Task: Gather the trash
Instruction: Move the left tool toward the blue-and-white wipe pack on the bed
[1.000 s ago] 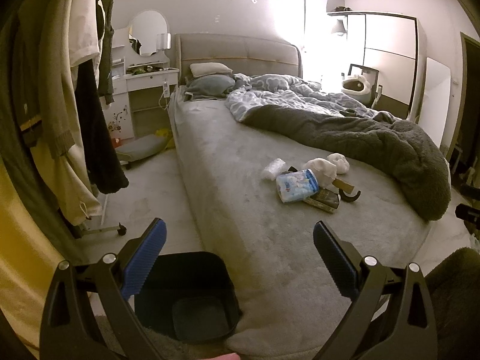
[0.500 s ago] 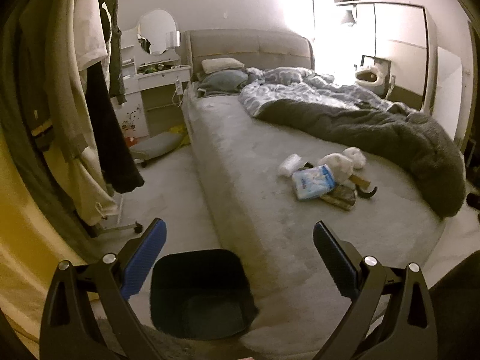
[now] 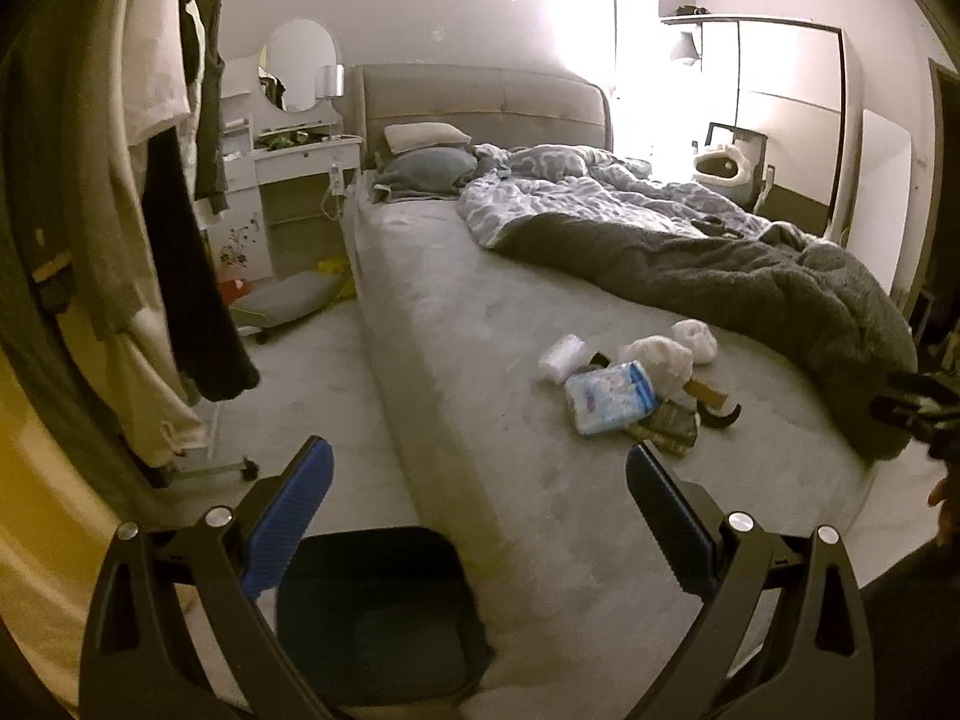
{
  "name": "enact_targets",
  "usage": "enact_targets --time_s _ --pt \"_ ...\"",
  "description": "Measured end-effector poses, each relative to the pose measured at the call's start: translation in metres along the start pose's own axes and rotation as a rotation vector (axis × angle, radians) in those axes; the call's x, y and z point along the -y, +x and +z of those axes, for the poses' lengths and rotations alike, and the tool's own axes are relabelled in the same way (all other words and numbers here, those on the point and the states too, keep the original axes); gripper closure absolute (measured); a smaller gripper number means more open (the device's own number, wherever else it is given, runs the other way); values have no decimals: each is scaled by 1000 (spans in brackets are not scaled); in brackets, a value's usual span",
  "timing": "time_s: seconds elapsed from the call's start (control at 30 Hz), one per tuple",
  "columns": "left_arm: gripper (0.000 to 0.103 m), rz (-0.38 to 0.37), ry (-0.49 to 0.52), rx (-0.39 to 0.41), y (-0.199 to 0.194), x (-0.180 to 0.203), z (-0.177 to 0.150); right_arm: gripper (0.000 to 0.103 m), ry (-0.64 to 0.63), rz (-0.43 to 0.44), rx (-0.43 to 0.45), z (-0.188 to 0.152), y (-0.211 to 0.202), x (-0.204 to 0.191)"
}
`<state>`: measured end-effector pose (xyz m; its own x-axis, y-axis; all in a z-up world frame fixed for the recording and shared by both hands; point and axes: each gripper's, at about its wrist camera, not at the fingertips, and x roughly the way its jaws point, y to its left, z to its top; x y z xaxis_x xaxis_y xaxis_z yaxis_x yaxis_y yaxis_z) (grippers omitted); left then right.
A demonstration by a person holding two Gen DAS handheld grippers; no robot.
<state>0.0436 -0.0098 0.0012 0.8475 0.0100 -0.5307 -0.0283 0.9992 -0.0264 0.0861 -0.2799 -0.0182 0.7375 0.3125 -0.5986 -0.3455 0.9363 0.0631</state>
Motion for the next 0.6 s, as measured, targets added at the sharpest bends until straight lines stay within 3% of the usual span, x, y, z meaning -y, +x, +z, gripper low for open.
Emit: enact_targets --time_s 0.13,0.23,0.6 --pt "5 -70 -28 -9 20 6 9 3 -56 -8 -19 12 23 -2" --pt "9 -116 -27 -32 39 14 18 3 -42 67 -26 21 43 3" --pt "16 -155 3 -114 109 35 31 4 -101 186 -75 37 95 19"
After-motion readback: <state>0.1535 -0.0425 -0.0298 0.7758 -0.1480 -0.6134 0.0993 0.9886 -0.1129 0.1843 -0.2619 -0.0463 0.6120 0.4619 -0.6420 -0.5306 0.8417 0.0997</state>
